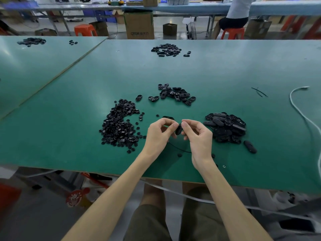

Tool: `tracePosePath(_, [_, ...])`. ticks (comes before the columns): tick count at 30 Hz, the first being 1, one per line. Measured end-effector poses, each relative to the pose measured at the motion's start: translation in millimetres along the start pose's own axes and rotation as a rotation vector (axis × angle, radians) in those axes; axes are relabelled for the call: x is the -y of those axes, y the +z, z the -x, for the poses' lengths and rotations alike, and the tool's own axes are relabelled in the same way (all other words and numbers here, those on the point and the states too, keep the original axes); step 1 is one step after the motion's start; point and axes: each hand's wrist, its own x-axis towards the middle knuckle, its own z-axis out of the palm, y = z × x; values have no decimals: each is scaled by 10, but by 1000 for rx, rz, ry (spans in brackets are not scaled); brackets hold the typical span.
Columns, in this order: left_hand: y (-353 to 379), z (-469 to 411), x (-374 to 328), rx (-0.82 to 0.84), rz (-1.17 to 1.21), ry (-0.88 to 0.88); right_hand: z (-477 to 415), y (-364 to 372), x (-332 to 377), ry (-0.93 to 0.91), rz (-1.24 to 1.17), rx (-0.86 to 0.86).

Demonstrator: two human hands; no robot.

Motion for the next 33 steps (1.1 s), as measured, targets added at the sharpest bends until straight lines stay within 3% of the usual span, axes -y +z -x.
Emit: tracePosePath(33, [-5,7,-69,87,-12,-14,-18,7,6,-7,37,-14])
